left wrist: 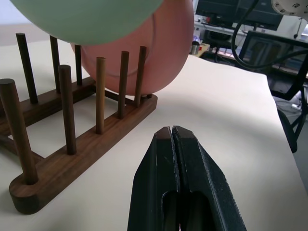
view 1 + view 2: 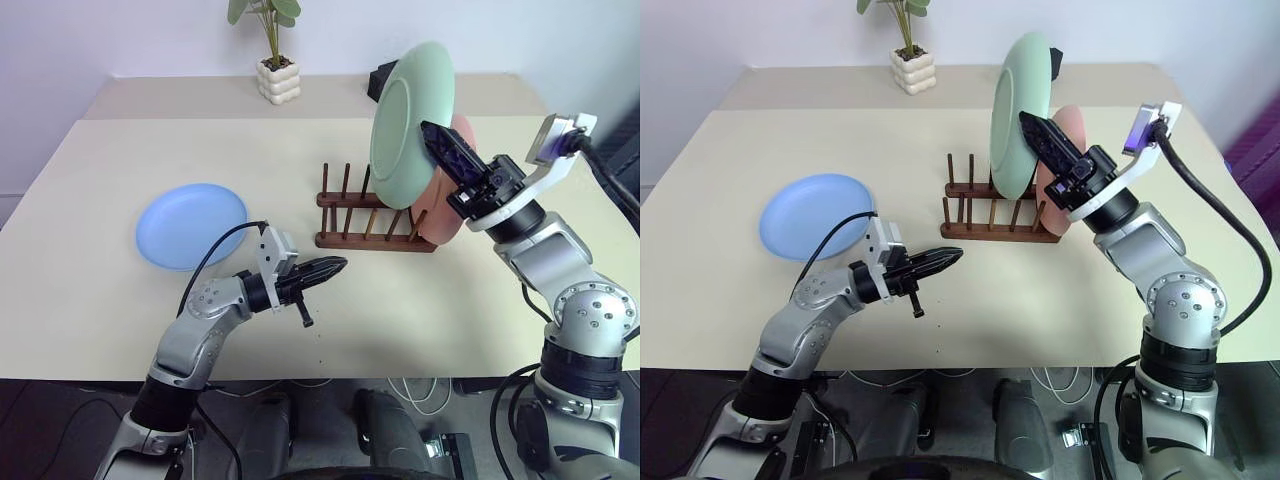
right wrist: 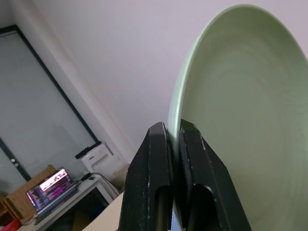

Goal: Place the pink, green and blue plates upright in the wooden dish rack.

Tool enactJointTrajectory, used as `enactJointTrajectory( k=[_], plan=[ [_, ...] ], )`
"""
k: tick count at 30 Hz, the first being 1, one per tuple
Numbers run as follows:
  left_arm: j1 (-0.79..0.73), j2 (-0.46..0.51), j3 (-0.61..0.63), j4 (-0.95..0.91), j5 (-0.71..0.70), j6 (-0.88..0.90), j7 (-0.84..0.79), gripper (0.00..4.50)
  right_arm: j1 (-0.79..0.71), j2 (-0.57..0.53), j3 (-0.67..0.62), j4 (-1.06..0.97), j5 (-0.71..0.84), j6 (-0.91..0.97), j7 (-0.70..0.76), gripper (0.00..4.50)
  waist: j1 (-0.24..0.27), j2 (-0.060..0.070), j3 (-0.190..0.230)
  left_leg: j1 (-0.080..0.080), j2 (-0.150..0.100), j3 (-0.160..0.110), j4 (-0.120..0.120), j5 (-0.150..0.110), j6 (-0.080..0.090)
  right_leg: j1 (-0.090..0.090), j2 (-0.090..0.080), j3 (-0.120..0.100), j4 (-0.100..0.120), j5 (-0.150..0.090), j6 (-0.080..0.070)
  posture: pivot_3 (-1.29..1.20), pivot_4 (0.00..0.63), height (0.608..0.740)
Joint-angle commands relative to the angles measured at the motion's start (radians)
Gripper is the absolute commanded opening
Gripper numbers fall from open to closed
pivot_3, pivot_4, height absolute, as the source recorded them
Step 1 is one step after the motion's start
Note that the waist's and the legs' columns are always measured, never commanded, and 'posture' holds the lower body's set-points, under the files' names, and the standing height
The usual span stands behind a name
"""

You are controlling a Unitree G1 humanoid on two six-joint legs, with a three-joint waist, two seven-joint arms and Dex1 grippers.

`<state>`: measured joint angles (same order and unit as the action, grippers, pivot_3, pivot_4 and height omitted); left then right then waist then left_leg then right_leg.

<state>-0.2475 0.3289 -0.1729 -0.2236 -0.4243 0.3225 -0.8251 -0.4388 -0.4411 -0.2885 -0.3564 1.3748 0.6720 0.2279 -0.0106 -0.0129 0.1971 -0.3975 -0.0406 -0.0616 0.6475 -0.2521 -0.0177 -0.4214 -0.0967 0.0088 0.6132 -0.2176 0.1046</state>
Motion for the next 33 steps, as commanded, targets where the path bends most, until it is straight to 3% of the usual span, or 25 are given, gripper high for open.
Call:
enactJointTrajectory(
  k=[1, 21, 24, 31, 33],
  plan=[
    [0.0, 0.0, 0.018, -0.029, -0.013, -0.013, 0.0, 0.0, 0.002, 0.004, -0.01, -0.006, -0.011, -0.011, 0.014, 0.05, 0.0, 0.0, 0.0, 0.0, 0.0, 0.0, 0.0, 0.0, 0.0, 0.0, 0.0, 0.0, 0.0, 0.0, 0.0, 0.0, 0.15, 0.731],
    [-0.001, 0.002, 0.016, -0.025, -0.007, -0.015, 0.004, 0.0, 0.027, -0.001, -0.003, 0.03, -0.055, 0.036, 0.021, 0.05, 0.0, 0.0, 0.0, -0.001, 0.0, 0.0, 0.0, 0.0, 0.0, -0.001, 0.0, 0.0, 0.0, 0.0, 0.0, 0.0, 0.15, 0.731],
    [-0.001, 0.002, 0.016, -0.025, -0.007, -0.015, 0.005, 0.0, 0.025, 0.0, -0.005, 0.033, -0.056, 0.04, 0.023, 0.98, 0.0, 0.0, 0.0, -0.001, 0.0, 0.0, 0.0, 0.0, 0.0, -0.001, 0.0, 0.0, 0.0, 0.0, 0.0, 0.0, 0.15, 0.731],
    [0.001, 0.002, 0.015, -0.028, -0.007, -0.015, 0.006, 0.0, 0.009, -0.001, -0.004, 0.016, -0.057, 0.04, 0.002, 4.36, 0.0, 0.0, 0.0, -0.001, 0.0, 0.0, 0.0, 0.0, 0.0, -0.001, 0.0, 0.0, 0.0, 0.0, 0.0, 0.0, 0.15, 0.731],
    [0.0, 0.002, 0.015, -0.028, -0.008, -0.014, 0.005, 0.0, 0.005, -0.002, -0.003, 0.012, -0.068, 0.032, 0.009, 4.44, 0.0, 0.0, 0.0, -0.001, 0.0, 0.0, 0.0, 0.0, 0.0, -0.002, 0.0, 0.0, 0.0, 0.0, 0.0, 0.0, 0.15, 0.731]
  ],
)
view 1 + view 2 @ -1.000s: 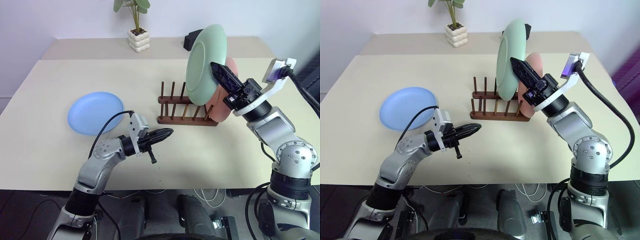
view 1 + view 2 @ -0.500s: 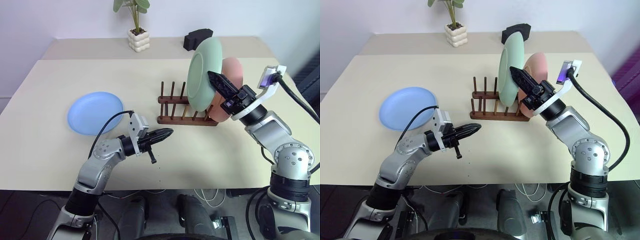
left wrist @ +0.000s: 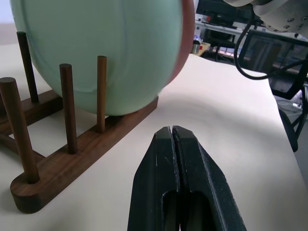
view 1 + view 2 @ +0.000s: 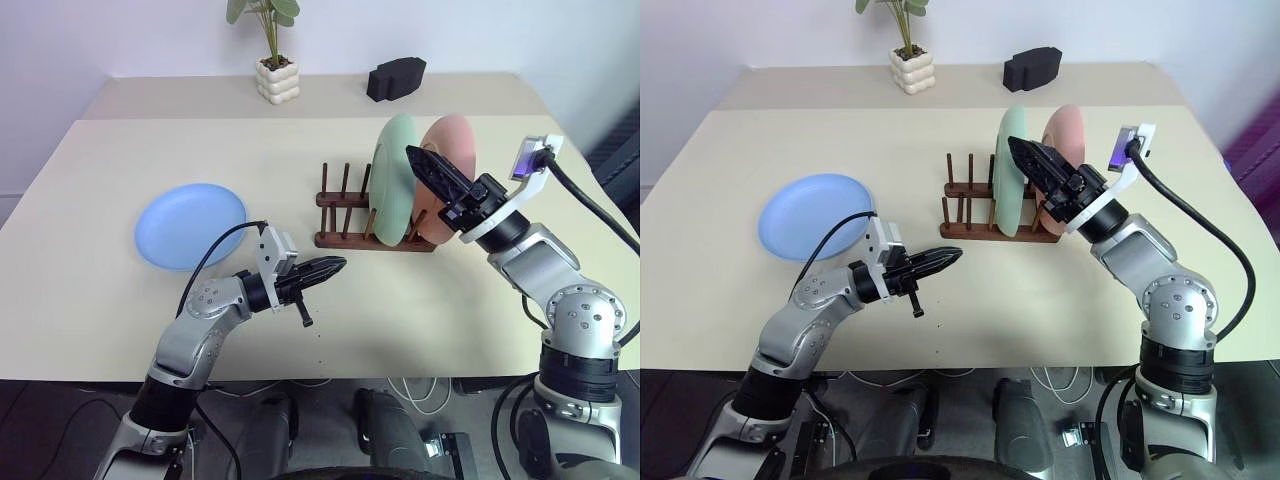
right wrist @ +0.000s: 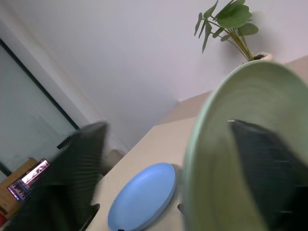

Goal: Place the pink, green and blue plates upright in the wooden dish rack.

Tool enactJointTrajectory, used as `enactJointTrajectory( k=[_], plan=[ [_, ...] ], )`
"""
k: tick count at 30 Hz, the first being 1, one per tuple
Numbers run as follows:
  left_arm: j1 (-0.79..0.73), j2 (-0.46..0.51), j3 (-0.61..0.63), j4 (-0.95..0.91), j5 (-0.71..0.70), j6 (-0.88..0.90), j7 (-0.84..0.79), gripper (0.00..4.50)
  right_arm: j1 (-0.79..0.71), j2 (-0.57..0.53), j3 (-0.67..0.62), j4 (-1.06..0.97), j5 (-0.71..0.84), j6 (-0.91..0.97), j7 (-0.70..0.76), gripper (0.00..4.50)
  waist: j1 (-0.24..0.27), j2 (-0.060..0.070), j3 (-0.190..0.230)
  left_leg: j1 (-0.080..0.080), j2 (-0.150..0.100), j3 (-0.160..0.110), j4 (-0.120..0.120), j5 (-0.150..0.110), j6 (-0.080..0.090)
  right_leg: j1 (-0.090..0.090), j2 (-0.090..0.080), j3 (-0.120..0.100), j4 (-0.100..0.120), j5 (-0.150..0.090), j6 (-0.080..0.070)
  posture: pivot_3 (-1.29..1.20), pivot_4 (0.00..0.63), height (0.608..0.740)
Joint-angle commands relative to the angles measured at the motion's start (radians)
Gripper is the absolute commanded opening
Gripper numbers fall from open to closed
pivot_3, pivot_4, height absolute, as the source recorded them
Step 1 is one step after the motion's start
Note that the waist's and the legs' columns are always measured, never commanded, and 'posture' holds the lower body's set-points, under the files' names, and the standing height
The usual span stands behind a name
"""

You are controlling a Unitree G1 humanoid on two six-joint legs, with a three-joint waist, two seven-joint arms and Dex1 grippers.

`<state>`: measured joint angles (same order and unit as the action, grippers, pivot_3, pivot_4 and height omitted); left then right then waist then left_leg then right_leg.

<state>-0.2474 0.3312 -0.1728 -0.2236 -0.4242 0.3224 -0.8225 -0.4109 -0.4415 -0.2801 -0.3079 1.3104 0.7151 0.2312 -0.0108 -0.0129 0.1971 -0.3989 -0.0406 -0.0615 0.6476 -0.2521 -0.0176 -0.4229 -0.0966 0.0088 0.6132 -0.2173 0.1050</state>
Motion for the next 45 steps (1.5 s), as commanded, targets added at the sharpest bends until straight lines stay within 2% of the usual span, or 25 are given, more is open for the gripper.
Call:
enactJointTrajectory(
  k=[1, 9, 14, 18, 20, 22, 24, 25, 26, 28, 31, 35, 40, 45],
  plan=[
    [0.0, -0.001, 0.015, -0.028, -0.008, -0.014, 0.002, 0.0, -0.024, -0.004, -0.012, -0.04, -0.007, -0.015, 0.013, 4.44, 0.0, 0.0, 0.0, 0.0, 0.0, 0.0, 0.0, 0.0, 0.0, 0.0, 0.0, 0.0, 0.0, 0.0, 0.0, 0.0, 0.15, 0.731],
    [0.0, 0.001, 0.016, -0.029, -0.01, -0.013, 0.001, 0.0, -0.093, -0.093, -0.042, -0.047, -0.049, -0.027, 0.102, 4.44, 0.0, 0.0, 0.0, 0.0, 0.0, 0.0, 0.0, 0.0, 0.0, 0.0, 0.0, 0.0, 0.0, 0.0, 0.0, 0.0, 0.15, 0.731],
    [-0.003, 0.0, 0.019, -0.026, -0.008, -0.016, 0.004, 0.0, -0.171, -0.127, -0.061, -0.053, -0.022, -0.024, 0.144, 4.44, 0.0, 0.0, 0.0, 0.0, 0.0, 0.0, 0.0, 0.0, 0.0, 0.0, 0.0, 0.0, 0.0, 0.0, 0.001, 0.0, 0.15, 0.731],
    [-0.014, 0.003, 0.066, -0.017, -0.02, -0.005, 0.037, 0.0, -0.213, -0.164, -0.035, -0.075, -0.048, -0.01, 0.2, 4.44, 0.0, 0.0, 0.0, -0.001, 0.0, 0.0, 0.0, 0.0, 0.0, -0.001, 0.0, 0.0, 0.0, 0.001, 0.001, 0.0, 0.15, 0.731],
    [-0.033, 0.01, 0.155, -0.004, -0.034, 0.016, 0.11, 0.53, -0.21, -0.209, 0.023, -0.095, -0.162, -0.033, 0.267, 4.5, 0.0, 0.0, 0.0, -0.001, 0.0, 0.0, 0.0, 0.0, 0.0, -0.001, 0.0, 0.0, 0.0, 0.001, 0.002, 0.0, 0.15, 0.731],
    [-0.048, 0.018, 0.231, 0.003, -0.041, 0.028, 0.173, 1.29, -0.209, -0.242, 0.074, -0.1, -0.272, -0.066, 0.313, 4.5, -0.001, 0.0, 0.0, -0.001, 0.0, 0.0, 0.0, 0.0, 0.0, -0.001, 0.0, 0.0, 0.0, 0.001, 0.002, 0.0, 0.15, 0.731],
    [-0.068, 0.042, 0.333, 0.009, -0.05, 0.047, 0.252, 2.38, -0.213, -0.272, 0.136, -0.092, -0.406, -0.131, 0.371, 4.5, -0.002, 0.0, 0.0, -0.001, 0.0, 0.0, 0.001, 0.0, 0.0, -0.002, 0.0, 0.0, 0.0, 0.001, 0.003, 0.0, 0.15, 0.731],
    [-0.074, 0.055, 0.373, 0.011, -0.05, 0.057, 0.285, 2.77, -0.216, -0.279, 0.156, -0.087, -0.45, -0.155, 0.394, 4.5, -0.002, 0.0, 0.0, -0.001, 0.0, 0.0, 0.001, 0.0, 0.0, -0.002, 0.0, 0.0, 0.0, 0.002, 0.003, 0.0, 0.15, 0.731],
    [-0.081, 0.075, 0.41, 0.018, -0.032, 0.077, 0.33, 3.44, -0.222, -0.282, 0.174, -0.081, -0.489, -0.178, 0.416, 4.5, -0.002, 0.0, 0.0, -0.001, 0.0, 0.0, 0.0, 0.0, 0.0, -0.002, 0.001, 0.0, 0.0, 0.002, 0.003, 0.0, 0.15, 0.731],
    [-0.099, 0.112, 0.475, 0.043, 0.012, 0.127, 0.44, 4.41, -0.236, -0.278, 0.202, -0.07, -0.546, -0.213, 0.454, 4.5, -0.001, 0.0, 0.0, -0.001, 0.0, 0.0, 0.0, 0.0, 0.0, -0.002, 0.001, 0.0, 0.0, 0.002, 0.004, 0.0, 0.15, 0.731],
    [-0.159, 0.148, 0.595, 0.111, 0.028, 0.292, 0.643, 4.46, -0.252, -0.261, 0.231, -0.055, -0.598, -0.246, 0.499, 4.5, -0.001, -0.001, 0.0, -0.002, 0.0, 0.0, 0.0, 0.0, 0.0, -0.003, 0.001, 0.0, 0.0, 0.004, 0.007, 0.0, 0.15, 0.731],
    [-0.213, 0.179, 0.677, 0.16, 0.022, 0.466, 0.767, 4.46, -0.267, -0.228, 0.239, -0.036, -0.616, -0.26, 0.53, 4.5, 0.0, -0.002, 0.0, -0.002, 0.0, 0.0, 0.001, 0.0, 0.0, -0.003, 0.001, -0.001, 0.0, 0.004, 0.008, 0.0, 0.15, 0.731],
    [-0.248, 0.202, 0.7, 0.192, -0.006, 0.664, 0.8, 4.46, -0.273, -0.196, 0.243, -0.022, -0.636, -0.264, 0.55, 4.5, 0.001, -0.003, 0.0, -0.004, -0.001, -0.001, 0.001, 0.0, -0.001, -0.004, 0.001, -0.001, 0.001, 0.005, 0.008, 0.0, 0.15, 0.731],
    [-0.251, 0.188, 0.691, 0.209, -0.005, 0.752, 0.808, 4.46, -0.258, -0.181, 0.237, -0.037, -0.642, -0.258, 0.556, 4.5, -0.001, -0.003, 0.0, -0.004, -0.001, -0.001, 0.001, 0.001, -0.001, -0.004, 0.001, -0.001, 0.001, 0.005, 0.008, 0.0, 0.15, 0.731]
  ],
)
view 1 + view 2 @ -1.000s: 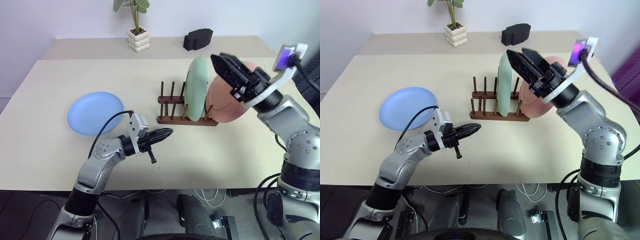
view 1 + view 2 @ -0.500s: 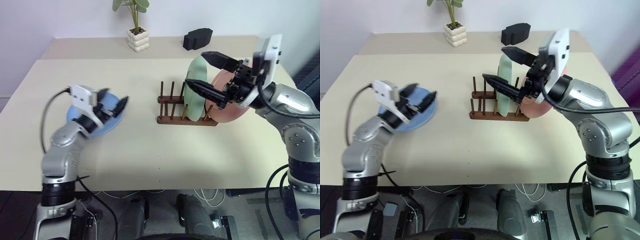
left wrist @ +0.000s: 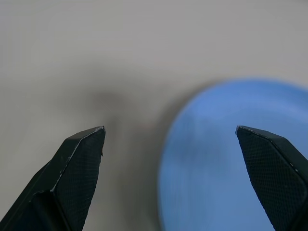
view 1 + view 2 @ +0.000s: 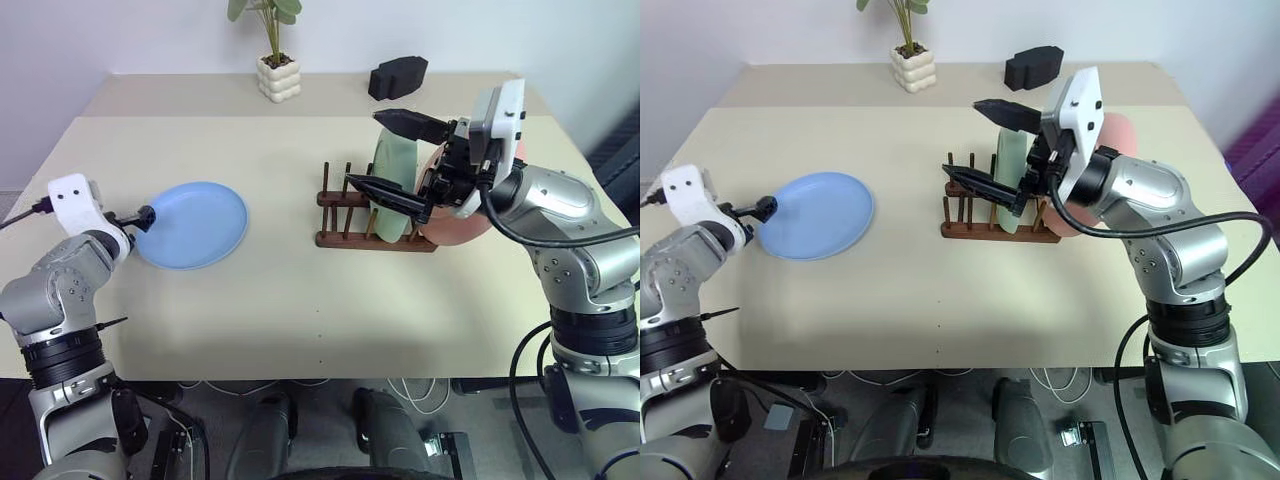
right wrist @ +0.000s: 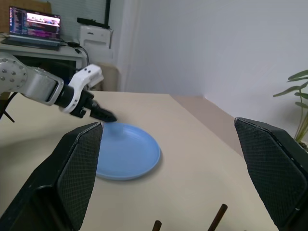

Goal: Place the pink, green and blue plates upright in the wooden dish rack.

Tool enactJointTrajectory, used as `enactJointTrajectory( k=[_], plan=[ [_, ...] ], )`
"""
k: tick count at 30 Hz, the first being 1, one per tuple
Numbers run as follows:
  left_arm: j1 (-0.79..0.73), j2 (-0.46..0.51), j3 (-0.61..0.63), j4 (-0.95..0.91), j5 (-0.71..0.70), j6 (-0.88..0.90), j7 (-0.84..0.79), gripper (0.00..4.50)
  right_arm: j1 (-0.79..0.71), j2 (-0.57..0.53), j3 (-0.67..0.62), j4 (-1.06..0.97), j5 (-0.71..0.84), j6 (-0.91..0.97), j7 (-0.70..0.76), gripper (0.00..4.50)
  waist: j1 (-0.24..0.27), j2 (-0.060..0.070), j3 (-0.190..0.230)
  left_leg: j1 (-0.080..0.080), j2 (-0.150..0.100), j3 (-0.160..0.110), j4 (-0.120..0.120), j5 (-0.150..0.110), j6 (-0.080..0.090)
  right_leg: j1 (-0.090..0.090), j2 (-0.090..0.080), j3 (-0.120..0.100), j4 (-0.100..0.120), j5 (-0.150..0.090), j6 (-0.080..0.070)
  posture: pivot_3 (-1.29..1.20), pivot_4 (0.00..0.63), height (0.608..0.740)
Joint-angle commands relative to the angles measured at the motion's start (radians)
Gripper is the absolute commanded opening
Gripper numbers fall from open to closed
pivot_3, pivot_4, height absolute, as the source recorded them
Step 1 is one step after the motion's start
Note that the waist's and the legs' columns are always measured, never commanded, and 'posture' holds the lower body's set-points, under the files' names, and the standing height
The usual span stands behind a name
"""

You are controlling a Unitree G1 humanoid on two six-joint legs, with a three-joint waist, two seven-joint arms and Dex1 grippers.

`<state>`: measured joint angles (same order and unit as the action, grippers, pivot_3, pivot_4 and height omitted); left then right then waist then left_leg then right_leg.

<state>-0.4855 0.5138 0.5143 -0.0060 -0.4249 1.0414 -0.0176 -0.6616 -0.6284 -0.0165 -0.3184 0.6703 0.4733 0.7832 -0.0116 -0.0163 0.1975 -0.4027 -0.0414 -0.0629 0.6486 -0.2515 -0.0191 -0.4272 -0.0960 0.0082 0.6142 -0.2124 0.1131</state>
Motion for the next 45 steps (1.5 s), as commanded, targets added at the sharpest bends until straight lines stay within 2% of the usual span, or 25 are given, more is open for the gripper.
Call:
enactJointTrajectory(
  k=[1, 4, 7, 9, 12, 14, 19, 23, 26, 30, 39, 45],
  plan=[
    [-0.015, 0.004, 0.003, 0.001, 0.001, 0.048, 0.01, 4.46, -0.003, 0.006, -0.028, -0.03, -0.003, -0.014, 0.005, 4.5, 0.0, 0.0, 0.0, 0.0, 0.0, 0.0, 0.0, 0.0, 0.0, 0.0, 0.0, 0.0, 0.0, 0.0, 0.0, 0.0, 0.15, 0.731],
    [-0.025, 0.0, 0.008, 0.035, 0.014, 0.071, 0.023, 4.46, 0.008, 0.002, -0.031, -0.038, -0.006, -0.011, 0.007, 4.5, 0.0, 0.0, 0.0, 0.0, 0.0, 0.0, 0.0, 0.0, -0.001, 0.0, 0.0, 0.0, 0.0, 0.0, 0.0, 0.0, 0.15, 0.731],
    [-0.042, -0.019, 0.04, 0.062, 0.007, 0.075, 0.049, 3.6, 0.015, -0.001, -0.033, -0.042, -0.009, -0.011, 0.008, 4.5, 0.0, 0.0, 0.0, 0.0, 0.0, 0.0, 0.0, 0.0, -0.001, 0.0, 0.0, 0.0, 0.0, 0.0, -0.001, 0.0, 0.15, 0.731],
    [-0.048, -0.035, 0.06, 0.068, 0.001, 0.062, 0.06, 2.69, 0.018, -0.001, -0.033, -0.044, -0.013, -0.012, 0.009, 4.5, 0.001, 0.0, 0.0, 0.0, 0.0, 0.0, 0.0, 0.0, -0.001, -0.001, 0.0, 0.0, 0.0, 0.001, -0.001, 0.0, 0.15, 0.731],
    [-0.05, -0.05, 0.075, 0.065, 0.0, 0.05, 0.069, 1.02, 0.021, 0.001, -0.032, -0.047, -0.019, -0.012, 0.01, 4.5, 0.001, 0.0, 0.0, 0.0, 0.0, 0.0, 0.0, 0.0, -0.001, -0.001, -0.001, 0.0, 0.0, 0.001, -0.001, 0.0, 0.15, 0.731],
    [-0.049, -0.059, 0.084, 0.057, -0.002, 0.042, 0.073, 0.07, 0.021, 0.003, -0.031, -0.048, -0.022, -0.012, 0.011, 4.5, 0.001, 0.0, 0.0, 0.0, 0.0, 0.0, 0.0, 0.001, -0.001, -0.001, -0.001, 0.0, 0.0, 0.001, -0.001, 0.0, 0.15, 0.731],
    [-0.051, -0.07, 0.094, 0.04, -0.008, 0.013, 0.075, 0.03, 0.017, 0.007, -0.021, -0.045, -0.031, -0.016, 0.015, 4.5, 0.0, 0.0, -0.001, 0.0, 0.0, 0.0, 0.0, 0.001, -0.002, -0.001, 0.0, 0.0, 0.001, 0.001, -0.002, 0.0, 0.15, 0.731],
    [-0.1, -0.111, 0.104, -0.064, -0.08, -0.146, -0.002, 0.03, 0.002, 0.01, 0.005, -0.025, -0.09, -0.033, 0.005, 4.5, 0.005, -0.002, 0.0, 0.0, 0.0, 0.0, 0.0, 0.001, -0.002, -0.001, -0.001, 0.0, 0.0, 0.001, -0.002, 0.0, 0.15, 0.731],
    [-0.167, -0.119, 0.047, -0.153, -0.096, -0.216, -0.03, 0.03, -0.014, 0.001, 0.067, 0.013, -0.239, -0.137, 0.012, 4.5, 0.007, -0.004, 0.0, -0.003, 0.0, 0.001, 0.001, 0.002, -0.003, -0.002, 0.0, -0.001, 0.0, 0.002, -0.002, 0.0, 0.15, 0.731],
    [-0.259, -0.128, -0.025, -0.224, -0.099, -0.26, -0.041, 0.03, -0.03, 0.021, 0.124, 0.039, -0.35, -0.238, 0.016, 4.5, 0.004, -0.004, 0.0, -0.004, -0.001, 0.002, 0.001, 0.002, -0.004, -0.003, -0.001, -0.002, -0.001, 0.003, -0.001, 0.0, 0.15, 0.731],
    [-0.368, -0.137, -0.216, -0.294, -0.06, -0.204, 0.0, 0.03, -0.104, 0.098, 0.281, 0.189, -0.711, -0.503, -0.09, 4.5, -0.002, -0.004, 0.0, -0.004, -0.003, 0.002, 0.001, 0.003, -0.004, -0.004, 0.001, -0.001, 0.001, 0.003, -0.001, 0.0, 0.15, 0.731],
    [-0.392, -0.186, -0.251, -0.341, -0.074, -0.168, 0.035, 0.03, -0.133, 0.152, 0.343, 0.263, -0.846, -0.592, -0.129, 4.5, -0.002, -0.004, 0.0, -0.004, -0.003, 0.002, 0.0, 0.003, -0.005, -0.004, 0.001, -0.001, 0.001, 0.003, -0.001, 0.0, 0.15, 0.731]
  ],
)
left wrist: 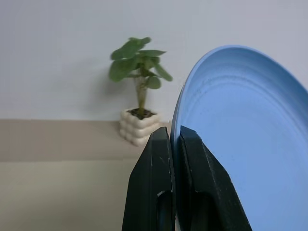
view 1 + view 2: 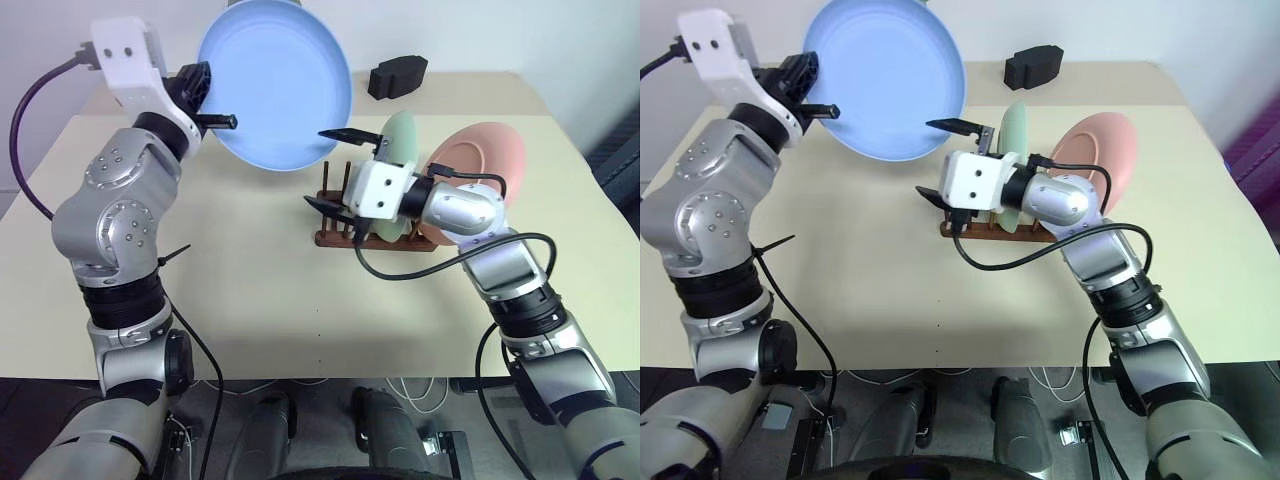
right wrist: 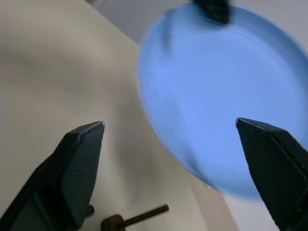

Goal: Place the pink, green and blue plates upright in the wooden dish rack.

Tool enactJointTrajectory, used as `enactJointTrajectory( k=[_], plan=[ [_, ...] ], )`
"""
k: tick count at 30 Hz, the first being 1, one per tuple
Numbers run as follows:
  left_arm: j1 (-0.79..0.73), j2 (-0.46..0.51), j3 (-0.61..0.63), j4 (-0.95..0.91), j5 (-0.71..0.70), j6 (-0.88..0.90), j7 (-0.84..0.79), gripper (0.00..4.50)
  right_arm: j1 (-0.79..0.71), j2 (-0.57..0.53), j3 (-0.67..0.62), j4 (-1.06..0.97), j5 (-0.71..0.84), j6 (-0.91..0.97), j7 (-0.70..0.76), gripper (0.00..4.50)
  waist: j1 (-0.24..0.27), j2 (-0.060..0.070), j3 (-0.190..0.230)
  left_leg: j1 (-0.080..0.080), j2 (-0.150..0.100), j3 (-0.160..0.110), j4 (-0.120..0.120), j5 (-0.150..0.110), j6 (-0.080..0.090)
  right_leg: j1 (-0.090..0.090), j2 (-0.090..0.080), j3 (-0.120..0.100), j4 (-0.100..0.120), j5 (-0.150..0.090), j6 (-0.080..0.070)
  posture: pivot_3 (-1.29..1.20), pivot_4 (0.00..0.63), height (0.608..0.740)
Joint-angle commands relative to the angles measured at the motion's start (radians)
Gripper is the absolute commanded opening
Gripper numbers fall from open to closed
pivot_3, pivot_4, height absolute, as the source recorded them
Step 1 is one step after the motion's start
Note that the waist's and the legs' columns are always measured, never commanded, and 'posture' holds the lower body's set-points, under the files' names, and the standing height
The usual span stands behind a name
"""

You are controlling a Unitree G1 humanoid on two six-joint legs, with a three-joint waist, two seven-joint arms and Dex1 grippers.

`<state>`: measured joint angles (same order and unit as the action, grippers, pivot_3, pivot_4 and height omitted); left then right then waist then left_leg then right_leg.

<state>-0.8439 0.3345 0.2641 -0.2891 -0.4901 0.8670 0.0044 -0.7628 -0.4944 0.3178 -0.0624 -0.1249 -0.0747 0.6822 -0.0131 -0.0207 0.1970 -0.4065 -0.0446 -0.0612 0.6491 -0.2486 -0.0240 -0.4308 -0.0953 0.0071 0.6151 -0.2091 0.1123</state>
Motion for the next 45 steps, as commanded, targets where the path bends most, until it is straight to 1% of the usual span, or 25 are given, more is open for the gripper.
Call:
enactJointTrajectory(
  k=[1, 4, 7, 8, 10, 13, 17, 18, 25, 28, 31, 34, 35, 37, 39, 42, 45],
  plan=[
    [-0.034, -0.012, -0.001, -0.064, -0.013, 0.012, 0.015, 0.03, -0.035, 0.028, 0.014, 0.018, -0.066, -0.052, -0.034, 4.5, 0.0, 0.0, 0.0, 0.0, 0.0, 0.0, 0.0, 0.0, 0.0, 0.0, 0.0, 0.0, 0.0, 0.0, 0.0, 0.0, 0.15, 0.731],
    [-0.029, -0.018, -0.002, -0.083, -0.026, 0.032, 0.007, 0.03, -0.049, 0.054, 0.04, 0.075, -0.136, -0.09, -0.067, 4.5, -0.003, 0.0, 0.0, 0.0, 0.0, 0.0, 0.0, 0.0, 0.0, 0.0, 0.0, 0.0, 0.0, 0.0, 0.0, 0.0, 0.15, 0.731],
    [-0.024, -0.014, -0.005, -0.1, -0.031, 0.043, 0.001, 0.03, -0.054, 0.069, 0.045, 0.105, -0.169, -0.113, -0.081, 4.5, -0.002, 0.0, 0.0, 0.0, 0.0, 0.0, 0.0, 0.0, -0.001, 0.0, 0.001, 0.0, 0.0, 0.0, 0.0, 0.0, 0.15, 0.731],
    [-0.021, -0.014, -0.004, -0.105, -0.033, 0.045, 0.001, 0.0, -0.054, 0.073, 0.046, 0.109, -0.176, -0.117, -0.083, 4.24, -0.002, 0.0, 0.0, 0.0, 0.0, 0.0, 0.0, 0.001, -0.001, 0.0, 0.001, 0.0, 0.0, 0.0, 0.0, 0.0, 0.15, 0.731],
    [-0.018, -0.014, 0.001, -0.109, -0.036, 0.049, 0.0, 0.0, -0.055, 0.077, 0.047, 0.116, -0.188, -0.125, -0.087, 3.68, -0.001, 0.0, 0.0, 0.0, 0.0, 0.0, 0.0, 0.001, -0.002, 0.0, 0.001, 0.0, 0.0, 0.0, 0.0, 0.0, 0.15, 0.731],
    [-0.014, -0.016, 0.005, -0.115, -0.039, 0.055, -0.001, 0.0, -0.054, 0.079, 0.046, 0.121, -0.206, -0.137, -0.092, 2.22, -0.001, 0.0, 0.0, 0.0, 0.0, 0.0, 0.0, 0.001, -0.002, 0.0, 0.001, 0.0, 0.0, 0.0, 0.0, 0.0, 0.15, 0.731],
    [-0.008, -0.022, 0.012, -0.116, -0.044, 0.055, -0.005, 0.0, -0.053, 0.085, 0.042, 0.124, -0.223, -0.15, -0.103, 0.14, -0.002, 0.0, 0.0, 0.0, 0.0, 0.0, 0.0, 0.001, -0.002, 0.0, 0.001, 0.0, 0.0, 0.0, 0.0, 0.0, 0.15, 0.731],
    [-0.008, -0.026, 0.015, -0.116, -0.048, 0.054, -0.006, 0.0, -0.053, 0.086, 0.042, 0.125, -0.226, -0.153, -0.106, 0.06, -0.002, 0.0, 0.0, 0.0, 0.0, 0.0, 0.0, 0.001, -0.002, 0.0, 0.001, 0.0, 0.0, 0.0, 0.0, 0.0, 0.15, 0.731],
    [-0.007, -0.049, 0.044, -0.109, -0.077, 0.044, -0.006, 0.0, -0.057, 0.088, 0.034, 0.133, -0.253, -0.179, -0.13, 0.06, -0.001, 0.0, 0.0, 0.0, 0.0, -0.001, 0.0, 0.002, -0.003, 0.0, 0.001, 0.0, 0.001, 0.0, 0.0, 0.0, 0.15, 0.731],
    [-0.008, -0.074, 0.08, -0.115, -0.113, 0.022, -0.013, 0.99, -0.063, 0.088, 0.032, 0.139, -0.262, -0.191, -0.142, 0.0, -0.001, 0.0, 0.0, 0.0, 0.0, 0.0, 0.0, 0.002, -0.003, 0.0, 0.001, 0.0, 0.001, 0.0, 0.0, 0.0, 0.15, 0.731],
    [-0.014, -0.086, 0.114, -0.113, -0.14, -0.01, -0.004, 2.49, -0.069, 0.089, 0.03, 0.15, -0.266, -0.203, -0.15, 0.0, -0.002, 0.0, 0.0, 0.0, 0.0, 0.0, 0.0, 0.002, -0.004, 0.0, 0.001, 0.0, 0.001, 0.0, 0.0, 0.0, 0.15, 0.731],
    [-0.032, -0.092, 0.177, -0.1, -0.178, -0.08, 0.005, 4.15, -0.076, 0.091, 0.024, 0.16, -0.262, -0.216, -0.158, 0.0, -0.004, 0.0, 0.0, 0.0, 0.0, 0.0, 0.0, 0.002, -0.004, 0.0, 0.001, 0.0, 0.001, 0.0, -0.001, 0.0, 0.15, 0.731],
    [-0.04, -0.095, 0.202, -0.097, -0.197, -0.104, 0.012, 4.46, -0.078, 0.092, 0.021, 0.162, -0.257, -0.222, -0.161, 0.0, -0.004, 0.0, 0.0, 0.0, 0.0, 0.0, 0.0, 0.002, -0.004, 0.0, 0.002, 0.0, 0.001, 0.0, -0.001, 0.0, 0.15, 0.731],
    [-0.058, -0.092, 0.256, -0.08, -0.225, -0.146, 0.037, 4.46, -0.083, 0.093, 0.015, 0.165, -0.243, -0.236, -0.163, 0.0, -0.003, 0.0, 0.0, 0.0, 0.0, 0.0, 0.0, 0.002, -0.004, 0.0, 0.002, 0.0, 0.001, 0.001, -0.001, 0.0, 0.15, 0.731],
    [-0.064, -0.064, 0.295, -0.052, -0.208, -0.185, 0.067, 4.46, -0.086, 0.098, 0.009, 0.16, -0.222, -0.246, -0.161, 0.0, -0.003, 0.0, 0.0, 0.0, 0.0, 0.0, 0.0, 0.002, -0.004, 0.0, 0.002, 0.0, 0.0, 0.001, -0.001, 0.0, 0.15, 0.731],
    [-0.023, 0.034, 0.309, 0.003, -0.127, -0.234, 0.063, 4.46, -0.084, 0.133, -0.012, 0.134, -0.144, -0.237, -0.151, 0.0, -0.006, 0.0, 0.0, 0.001, 0.0, 0.0, 0.0, 0.002, -0.004, 0.0, 0.002, 0.0, 0.001, 0.001, -0.001, 0.0, 0.15, 0.731],
    [0.068, 0.131, 0.296, 0.02, -0.092, -0.256, -0.01, 4.46, -0.085, 0.179, -0.053, 0.091, -0.037, -0.194, -0.134, 0.0, -0.008, 0.0, 0.0, 0.001, 0.001, 0.0, 0.0, 0.002, -0.003, 0.0, 0.003, 0.001, 0.002, 0.001, -0.001, 0.0, 0.15, 0.731]
  ],
)
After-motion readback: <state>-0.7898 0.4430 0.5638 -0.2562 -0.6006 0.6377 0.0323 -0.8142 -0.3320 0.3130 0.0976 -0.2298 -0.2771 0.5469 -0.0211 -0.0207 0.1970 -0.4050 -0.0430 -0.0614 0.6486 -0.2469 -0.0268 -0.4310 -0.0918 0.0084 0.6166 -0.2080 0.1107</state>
